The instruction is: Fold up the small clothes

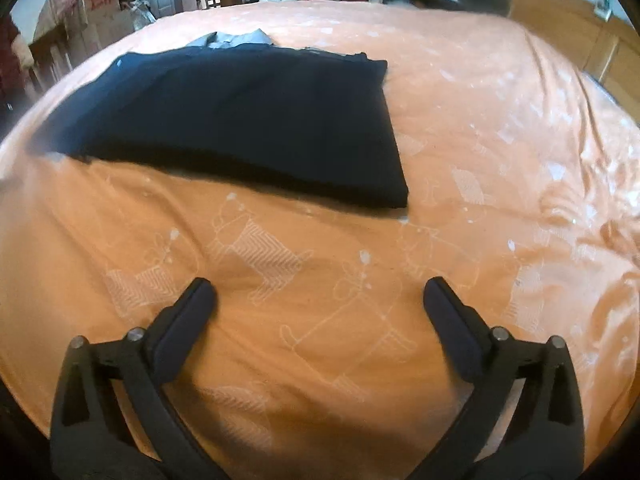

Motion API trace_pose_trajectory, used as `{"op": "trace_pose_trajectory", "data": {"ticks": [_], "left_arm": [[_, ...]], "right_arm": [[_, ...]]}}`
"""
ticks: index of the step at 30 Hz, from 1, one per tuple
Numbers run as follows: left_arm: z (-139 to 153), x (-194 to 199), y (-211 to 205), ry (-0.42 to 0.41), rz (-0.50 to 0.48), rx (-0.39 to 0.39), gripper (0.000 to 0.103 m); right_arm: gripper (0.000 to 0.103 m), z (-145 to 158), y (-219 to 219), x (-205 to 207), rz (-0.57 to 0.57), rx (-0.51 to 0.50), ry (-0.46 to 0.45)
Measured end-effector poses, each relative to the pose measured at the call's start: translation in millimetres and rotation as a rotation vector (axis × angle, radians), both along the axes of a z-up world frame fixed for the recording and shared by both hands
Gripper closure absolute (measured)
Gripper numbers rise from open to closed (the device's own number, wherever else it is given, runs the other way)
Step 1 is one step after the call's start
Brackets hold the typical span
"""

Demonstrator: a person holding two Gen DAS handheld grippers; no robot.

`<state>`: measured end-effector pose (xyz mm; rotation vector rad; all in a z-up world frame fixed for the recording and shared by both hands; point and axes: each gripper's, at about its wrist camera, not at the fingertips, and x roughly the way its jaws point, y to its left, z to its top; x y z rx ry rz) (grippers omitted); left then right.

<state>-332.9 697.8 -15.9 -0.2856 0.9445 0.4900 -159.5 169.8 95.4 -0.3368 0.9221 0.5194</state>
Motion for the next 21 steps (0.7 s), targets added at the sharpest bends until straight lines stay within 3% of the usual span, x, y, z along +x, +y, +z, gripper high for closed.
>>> {"op": "trace_pose_trajectory", "data": {"ticks": [9, 21], "left_arm": [[-5.0, 2.9, -5.5, -0.024, -0.013, -0.009, 0.0], [-7.2, -1.1, -7.0, -0.049, -0.016, -0.013, 0.0]], "right_arm": [[0.0, -8.3, -10.8, 3.6, 0.005, 0.082, 0.036], [0.0, -11.6, -13.6, -2.0, 0.013, 0.125, 0.012]]}}
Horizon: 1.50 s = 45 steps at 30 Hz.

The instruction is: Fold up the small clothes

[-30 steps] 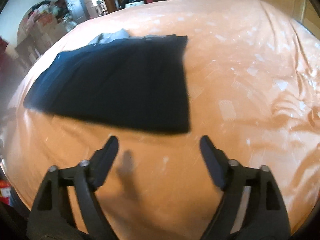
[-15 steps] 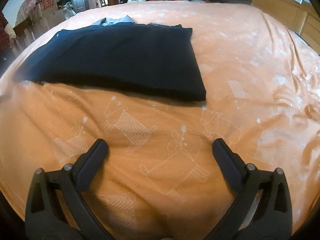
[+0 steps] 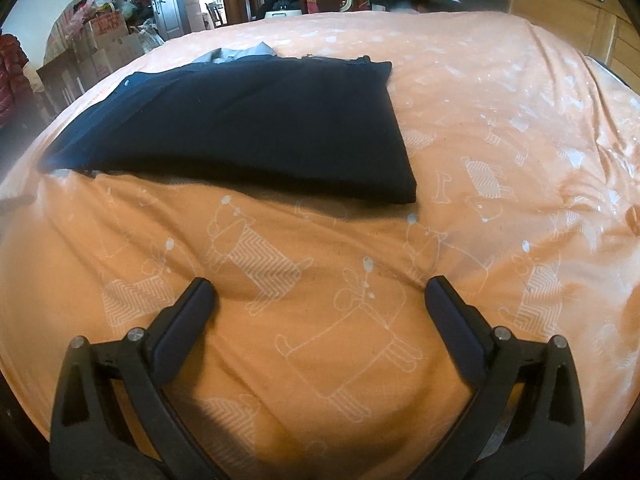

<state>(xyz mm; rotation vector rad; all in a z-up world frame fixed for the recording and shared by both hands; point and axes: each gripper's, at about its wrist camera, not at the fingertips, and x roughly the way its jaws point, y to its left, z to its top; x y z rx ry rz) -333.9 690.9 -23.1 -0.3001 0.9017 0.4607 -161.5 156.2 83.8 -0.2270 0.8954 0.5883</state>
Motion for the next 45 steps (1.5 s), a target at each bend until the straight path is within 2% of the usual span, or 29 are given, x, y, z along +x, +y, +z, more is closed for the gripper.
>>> {"op": "trace_pose_trajectory", "data": {"ticks": [9, 13, 18, 19, 22, 25, 27, 28, 29, 31, 32, 33, 37, 43, 45], "left_arm": [[1.4, -0.7, -0.8, 0.001, -0.001, -0.004, 0.0], [3.4, -5.3, 3.9, -0.02, -0.01, -0.045, 0.0], [10.6, -12.3, 4.3, -0.033, -0.032, -0.141, 0.001], [15.0, -15.6, 6.8, -0.053, -0.026, -0.178, 0.001], [32.7, -30.1, 20.2, -0.223, -0.004, -0.393, 0.002], [41.4, -30.7, 34.8, -0.367, 0.021, -0.551, 0.005], [41.2, -19.5, 42.7, -0.423, 0.002, -0.659, 0.016], [37.9, -11.8, 46.8, -0.44, 0.002, -0.713, 0.019], [33.7, -6.1, 49.2, -0.426, 0.02, -0.729, 0.019], [17.1, 5.4, 57.1, -0.342, 0.105, -0.725, 0.02], [5.9, 8.5, 62.0, -0.329, 0.139, -0.742, 0.021], [-0.1, 10.0, 65.8, -0.345, 0.156, -0.758, 0.024], [2.6, 26.4, 72.1, -0.402, 0.155, -0.753, 0.023], [3.8, 57.6, 64.0, -0.407, 0.16, -0.639, 0.024], [-0.2, 57.8, 70.3, -0.426, 0.169, -0.643, 0.025]], "right_arm": [[0.0, -0.9, 0.4, -1.2, -0.001, 0.0, 0.002], [0.0, -0.7, 0.5, -0.7, -0.001, 0.0, 0.003], [0.0, -0.8, 0.5, -0.9, -0.003, -0.006, -0.005], [0.0, -0.7, 0.9, -0.9, -0.004, -0.009, -0.007], [0.0, -1.0, 1.3, -1.3, -0.003, -0.01, -0.011], [0.0, -1.0, 1.2, -0.9, -0.003, -0.009, -0.01], [0.0, -1.4, 1.4, -1.1, -0.003, -0.01, -0.01], [0.0, -1.2, 1.3, -1.2, -0.004, -0.01, -0.01], [0.0, -1.4, 1.4, -1.2, -0.004, -0.01, -0.009], [0.0, -1.1, 1.9, -1.4, -0.005, -0.013, -0.01], [0.0, -0.8, 2.4, -1.5, -0.005, -0.016, -0.011], [0.0, -0.6, 3.1, -2.2, -0.007, -0.021, -0.015], [0.0, 0.7, 6.4, -4.8, -0.012, -0.043, -0.037], [0.0, 2.3, 8.5, -6.0, -0.015, -0.067, -0.055], [0.0, 1.9, 8.7, -5.4, -0.015, -0.069, -0.051]]}}
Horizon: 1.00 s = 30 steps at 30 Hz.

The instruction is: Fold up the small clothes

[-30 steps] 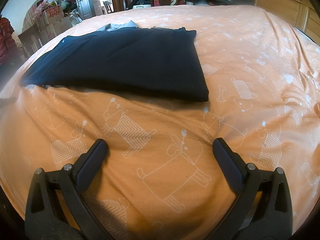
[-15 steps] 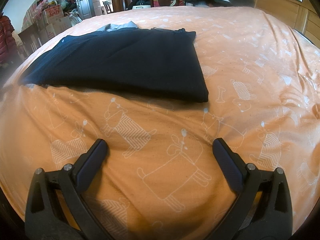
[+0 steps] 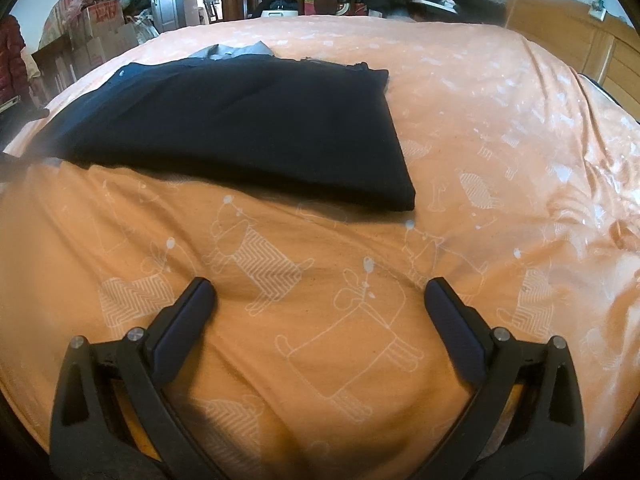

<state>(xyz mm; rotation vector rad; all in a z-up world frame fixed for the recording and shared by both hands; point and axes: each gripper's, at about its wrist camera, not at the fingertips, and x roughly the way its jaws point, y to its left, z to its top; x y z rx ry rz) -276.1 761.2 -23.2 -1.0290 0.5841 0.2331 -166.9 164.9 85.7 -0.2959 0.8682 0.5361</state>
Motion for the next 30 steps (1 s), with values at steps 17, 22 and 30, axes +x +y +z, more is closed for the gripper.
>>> {"op": "trace_pose_trajectory", "data": {"ticks": [17, 22, 30], "left_arm": [[10.9, 31.0, 1.0, -0.062, 0.009, 0.157, 0.087], [55.3, 56.2, -57.5, -0.061, -0.134, 0.521, 0.1], [50.4, 82.3, -122.1, -0.064, -0.316, 0.727, 0.095]], "right_arm": [[0.005, 170.0, 252.9, 70.1, 0.407, -0.012, 0.382], [0.006, 158.5, 425.8, 87.5, 0.542, -0.175, 0.579], [0.009, 93.1, 549.8, 115.4, 0.481, -0.446, 0.547]]}}
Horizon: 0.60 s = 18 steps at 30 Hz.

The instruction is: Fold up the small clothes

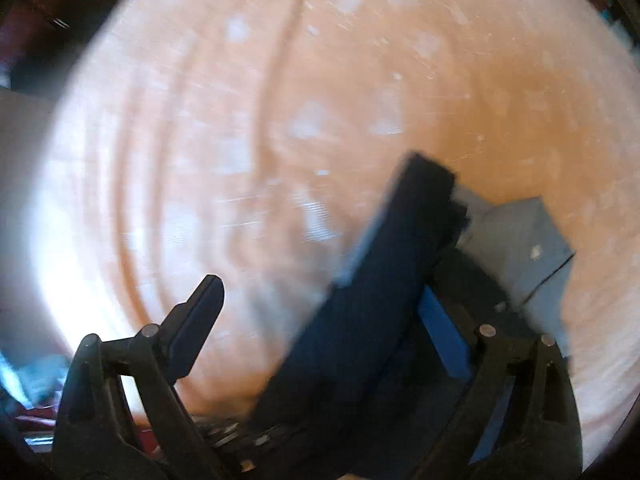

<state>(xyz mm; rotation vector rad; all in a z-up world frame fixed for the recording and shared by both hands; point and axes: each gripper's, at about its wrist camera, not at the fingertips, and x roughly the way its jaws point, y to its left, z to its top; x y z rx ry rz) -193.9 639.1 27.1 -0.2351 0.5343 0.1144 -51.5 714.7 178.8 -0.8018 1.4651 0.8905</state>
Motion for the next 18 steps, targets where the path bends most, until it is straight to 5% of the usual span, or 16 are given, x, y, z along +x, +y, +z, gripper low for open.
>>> {"op": "trace_pose_trajectory", "data": {"ticks": [2, 12, 18], "left_arm": [[-0.4, -3.1, 4.7, -0.02, -0.001, -0.039, 0.095], [-7.1, -11.0, 17.2, -0.049, -0.006, -0.083, 0.095], [-7.0, -6.9, 14.2, -0.032, -0.012, -0.05, 0.094]], "right_arm": [[0.014, -12.8, -1.5, 3.5, 0.003, -0.041, -0.058], [0.016, 1.3, -68.7, 39.7, -0.156, 0.139, 0.062], [0.019, -30.4, -35.7, 24.3, -0.11, 0.131, 0.091]]}}
